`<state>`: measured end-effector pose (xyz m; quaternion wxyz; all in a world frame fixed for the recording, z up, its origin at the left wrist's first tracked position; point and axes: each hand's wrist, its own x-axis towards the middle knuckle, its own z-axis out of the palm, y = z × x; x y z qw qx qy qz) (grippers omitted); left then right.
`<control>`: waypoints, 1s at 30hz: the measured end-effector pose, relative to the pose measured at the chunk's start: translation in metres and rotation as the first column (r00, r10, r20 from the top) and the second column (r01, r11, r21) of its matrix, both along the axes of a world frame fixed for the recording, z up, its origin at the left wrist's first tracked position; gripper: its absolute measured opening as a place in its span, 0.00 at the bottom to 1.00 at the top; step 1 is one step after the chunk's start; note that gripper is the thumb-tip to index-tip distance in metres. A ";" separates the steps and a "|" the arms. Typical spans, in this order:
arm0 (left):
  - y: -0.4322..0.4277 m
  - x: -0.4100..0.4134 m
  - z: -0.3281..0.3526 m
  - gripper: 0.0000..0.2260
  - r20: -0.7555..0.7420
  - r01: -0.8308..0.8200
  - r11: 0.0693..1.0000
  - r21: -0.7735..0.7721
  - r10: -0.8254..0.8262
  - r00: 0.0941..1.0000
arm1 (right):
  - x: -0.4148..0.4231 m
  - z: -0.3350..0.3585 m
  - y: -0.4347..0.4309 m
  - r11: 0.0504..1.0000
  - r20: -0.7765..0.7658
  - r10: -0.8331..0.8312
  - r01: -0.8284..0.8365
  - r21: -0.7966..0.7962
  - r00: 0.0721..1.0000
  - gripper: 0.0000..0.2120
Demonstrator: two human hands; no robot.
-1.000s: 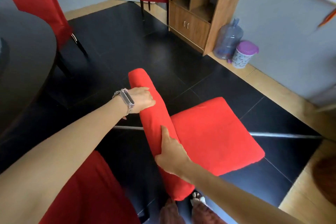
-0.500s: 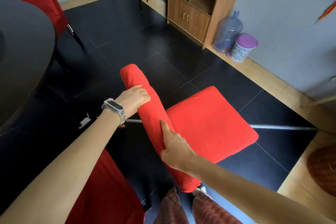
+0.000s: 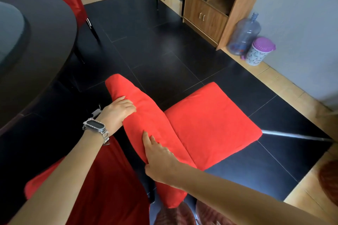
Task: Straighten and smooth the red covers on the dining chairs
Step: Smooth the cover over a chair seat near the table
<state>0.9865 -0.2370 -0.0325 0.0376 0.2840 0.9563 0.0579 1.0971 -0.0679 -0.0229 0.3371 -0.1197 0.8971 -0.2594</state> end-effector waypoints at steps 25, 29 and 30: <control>0.074 0.065 -0.013 0.21 -0.169 -0.151 0.966 0.211 0.188 0.967 | -0.003 -0.003 0.128 0.854 -0.183 0.430 -0.332 0.401 0.884 0.40; 0.112 0.065 -0.004 0.19 -0.159 -0.138 0.981 0.133 0.159 0.974 | -0.010 0.002 0.170 0.821 -0.227 0.439 -0.285 0.494 0.869 0.40; 0.121 0.063 -0.004 0.19 -0.168 -0.137 0.984 0.114 0.156 0.973 | -0.012 0.002 0.180 0.807 -0.237 0.439 -0.263 0.529 0.867 0.40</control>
